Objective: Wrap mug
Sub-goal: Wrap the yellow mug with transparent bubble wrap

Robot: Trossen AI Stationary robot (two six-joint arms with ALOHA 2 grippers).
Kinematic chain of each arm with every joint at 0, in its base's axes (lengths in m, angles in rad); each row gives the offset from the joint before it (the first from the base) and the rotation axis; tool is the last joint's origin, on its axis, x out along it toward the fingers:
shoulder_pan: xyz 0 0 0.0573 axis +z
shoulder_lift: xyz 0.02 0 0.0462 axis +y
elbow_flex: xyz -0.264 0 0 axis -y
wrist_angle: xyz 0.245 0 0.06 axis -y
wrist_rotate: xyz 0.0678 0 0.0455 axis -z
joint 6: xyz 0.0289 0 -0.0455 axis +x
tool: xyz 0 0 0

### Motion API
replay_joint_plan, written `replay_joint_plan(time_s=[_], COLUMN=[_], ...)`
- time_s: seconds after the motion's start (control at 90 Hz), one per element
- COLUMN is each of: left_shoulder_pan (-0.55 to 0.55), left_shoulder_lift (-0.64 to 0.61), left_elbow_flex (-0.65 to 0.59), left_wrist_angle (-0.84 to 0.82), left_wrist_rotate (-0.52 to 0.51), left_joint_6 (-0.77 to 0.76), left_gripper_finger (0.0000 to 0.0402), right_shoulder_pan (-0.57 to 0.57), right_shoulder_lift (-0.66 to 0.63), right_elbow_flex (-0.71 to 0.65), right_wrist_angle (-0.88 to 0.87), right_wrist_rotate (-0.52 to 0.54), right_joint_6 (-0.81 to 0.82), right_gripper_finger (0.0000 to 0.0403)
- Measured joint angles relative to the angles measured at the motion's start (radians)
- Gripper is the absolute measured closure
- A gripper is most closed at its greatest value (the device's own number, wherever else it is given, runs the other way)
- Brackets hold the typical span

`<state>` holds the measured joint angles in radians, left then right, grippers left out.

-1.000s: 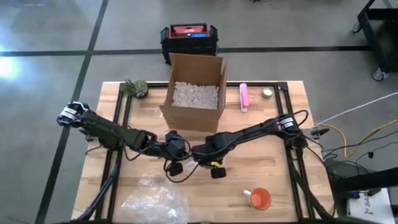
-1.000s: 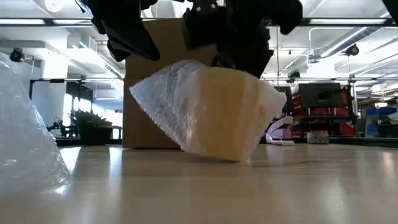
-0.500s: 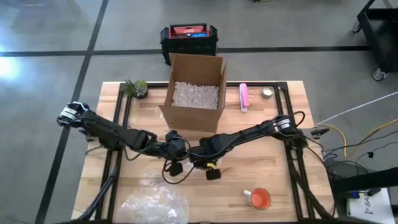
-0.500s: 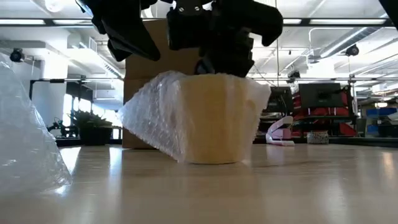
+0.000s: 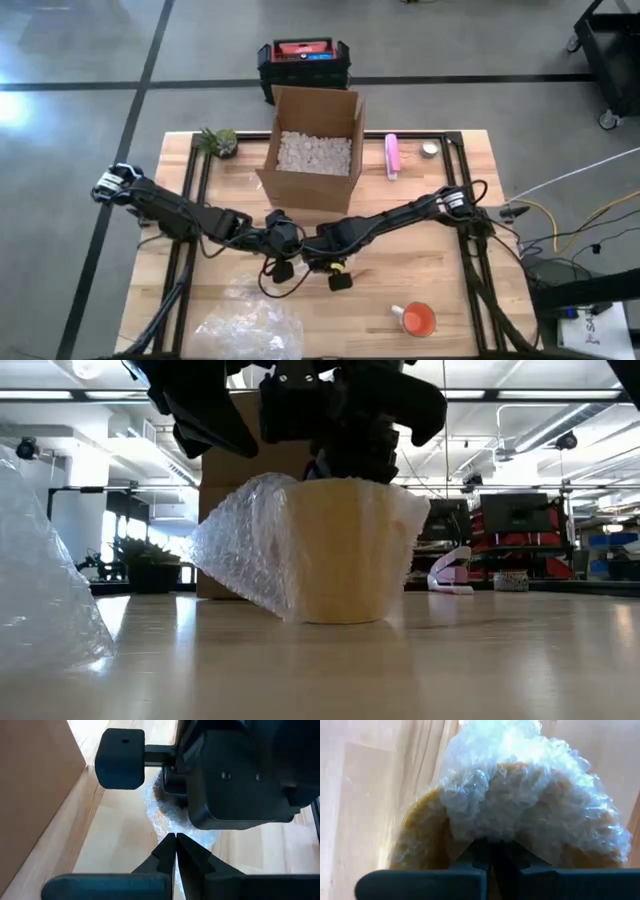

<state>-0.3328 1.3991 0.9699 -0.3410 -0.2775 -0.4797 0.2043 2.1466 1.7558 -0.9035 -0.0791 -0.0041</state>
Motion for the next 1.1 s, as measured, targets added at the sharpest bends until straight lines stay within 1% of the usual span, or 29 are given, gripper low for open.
replay_joint_plan(time_s=[0.244,0.578,0.733,0.889,1.1], left_shoulder_pan=[0.000,0.000,0.000,0.000,0.000], left_shoulder_lift=[0.000,0.000,0.000,0.000,0.000], left_elbow_flex=[0.000,0.000,0.000,0.000,0.000], left_wrist_angle=[0.000,0.000,0.000,0.000,0.000], left_wrist_rotate=[0.000,0.000,0.000,0.000,0.000], left_joint_6=[0.000,0.000,0.000,0.000,0.000], left_gripper_finger=[0.0402,0.0402,0.0402,0.0402,0.0402], right_shoulder_pan=[0.000,0.000,0.000,0.000,-0.001], right_shoulder_lift=[-0.093,-0.175,-0.152,-0.080,-0.017], right_elbow_flex=[-0.003,0.001,0.002,0.003,0.007], right_wrist_angle=[-0.029,-0.099,-0.132,-0.135,-0.134], right_wrist_rotate=[-0.001,-0.001,-0.001,-0.007,-0.002], right_joint_6=[0.002,0.010,0.030,0.027,0.018], right_gripper_finger=[0.0400,0.0400,0.0400,0.0400,0.0400])
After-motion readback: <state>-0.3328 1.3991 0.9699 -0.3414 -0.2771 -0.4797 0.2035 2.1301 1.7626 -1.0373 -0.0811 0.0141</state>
